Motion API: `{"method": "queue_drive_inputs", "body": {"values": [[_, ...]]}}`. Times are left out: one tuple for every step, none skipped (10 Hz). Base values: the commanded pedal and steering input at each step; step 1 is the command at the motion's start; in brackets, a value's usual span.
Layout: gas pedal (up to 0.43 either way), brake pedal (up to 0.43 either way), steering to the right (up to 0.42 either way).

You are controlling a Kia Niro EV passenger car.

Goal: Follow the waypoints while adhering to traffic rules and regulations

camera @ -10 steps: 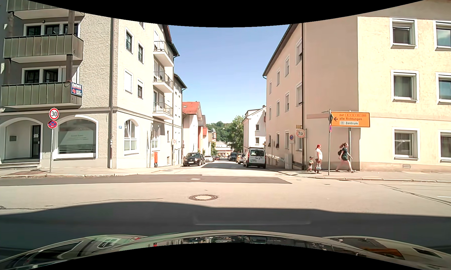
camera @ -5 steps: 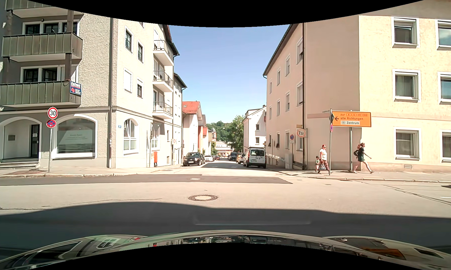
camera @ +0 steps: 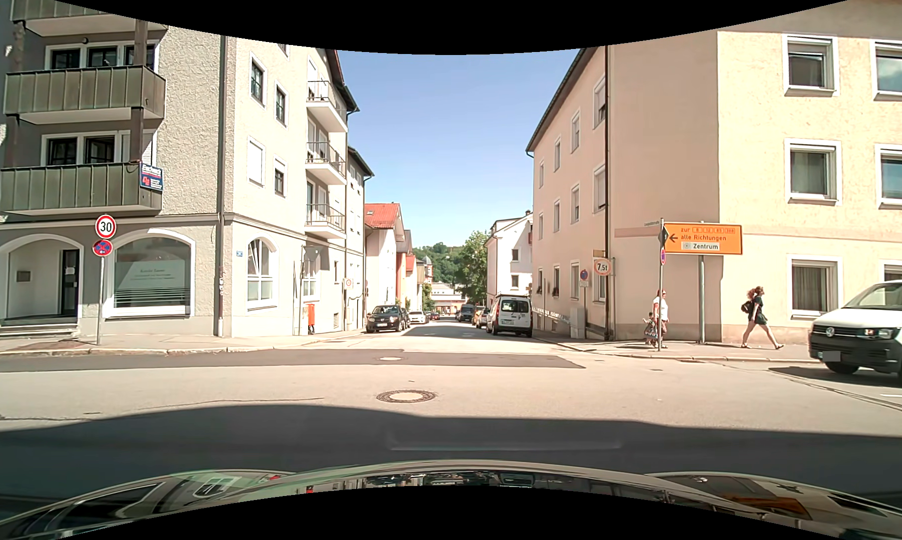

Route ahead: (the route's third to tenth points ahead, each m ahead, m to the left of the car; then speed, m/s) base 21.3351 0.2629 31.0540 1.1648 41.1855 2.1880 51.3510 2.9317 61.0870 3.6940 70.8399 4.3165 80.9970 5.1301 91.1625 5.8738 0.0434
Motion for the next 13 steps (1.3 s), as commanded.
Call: {"method": "queue_drive_inputs", "body": {"values": [[0.0, 0.25, -0.003], [0.0, 0.25, -0.003], [0.0, 0.25, -0.003], [0.0, 0.256, -0.003], [0.0, 0.25, -0.003], [0.0, 0.25, -0.003], [0.0, 0.25, -0.003], [0.0, 0.256, -0.003], [0.0, 0.256, -0.003], [0.0, 0.256, -0.003], [0.0, 0.256, -0.003], [0.0, 0.25, -0.003], [0.0, 0.256, -0.003]]}}
